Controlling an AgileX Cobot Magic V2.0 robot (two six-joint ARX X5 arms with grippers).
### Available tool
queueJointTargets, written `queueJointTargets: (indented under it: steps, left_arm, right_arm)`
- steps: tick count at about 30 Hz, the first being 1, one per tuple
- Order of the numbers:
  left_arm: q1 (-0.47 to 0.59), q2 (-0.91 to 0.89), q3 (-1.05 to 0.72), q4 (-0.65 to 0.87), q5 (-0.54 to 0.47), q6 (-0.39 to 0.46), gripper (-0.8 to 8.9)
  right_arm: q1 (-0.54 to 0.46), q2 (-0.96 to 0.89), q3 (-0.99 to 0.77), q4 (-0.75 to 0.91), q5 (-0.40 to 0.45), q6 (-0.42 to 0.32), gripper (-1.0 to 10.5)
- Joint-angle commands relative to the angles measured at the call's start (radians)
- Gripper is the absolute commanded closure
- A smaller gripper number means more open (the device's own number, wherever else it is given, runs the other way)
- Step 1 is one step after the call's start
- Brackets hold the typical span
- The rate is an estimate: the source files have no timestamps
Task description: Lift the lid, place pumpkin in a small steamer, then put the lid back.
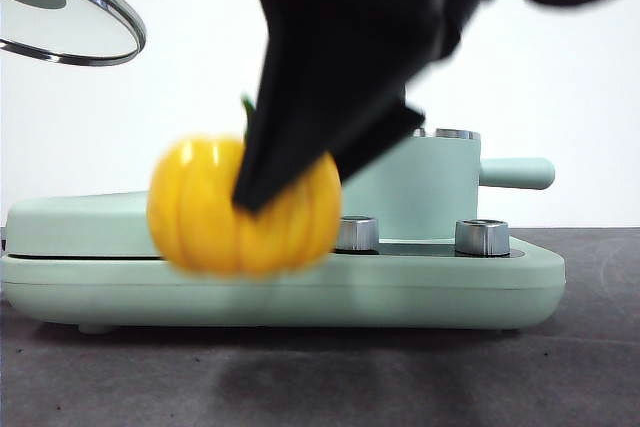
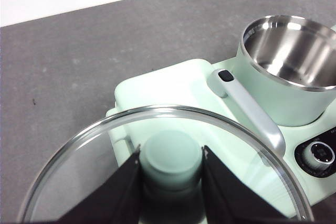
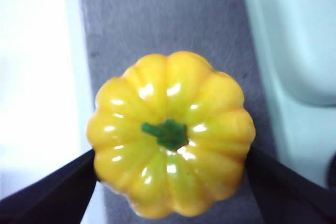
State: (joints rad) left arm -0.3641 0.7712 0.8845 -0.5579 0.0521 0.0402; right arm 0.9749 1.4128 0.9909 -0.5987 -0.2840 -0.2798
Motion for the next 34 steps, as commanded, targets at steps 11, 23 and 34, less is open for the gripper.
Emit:
queueJointTargets:
  steps: [11, 23, 34]
  left_arm:
    - [-0.002, 0.001, 0.012, 0.069, -0.003, 0.012, 8.04]
    - [-0.002, 0.024, 0.012, 0.08, -0.003, 0.012, 8.04]
    - [-0.002, 0.035, 0.012, 0.081, -0.003, 0.011, 8.04]
  right_arm:
    - [-0.144, -0.049, 0.298, -0.095, 0.027, 0.142, 5.4]
    - [-0.38, -0.046, 0.377, -0.093, 0.061, 0.188, 5.4]
    - [-0.459, 0.05, 0.386, -0.082, 0.08, 0.192, 5.4]
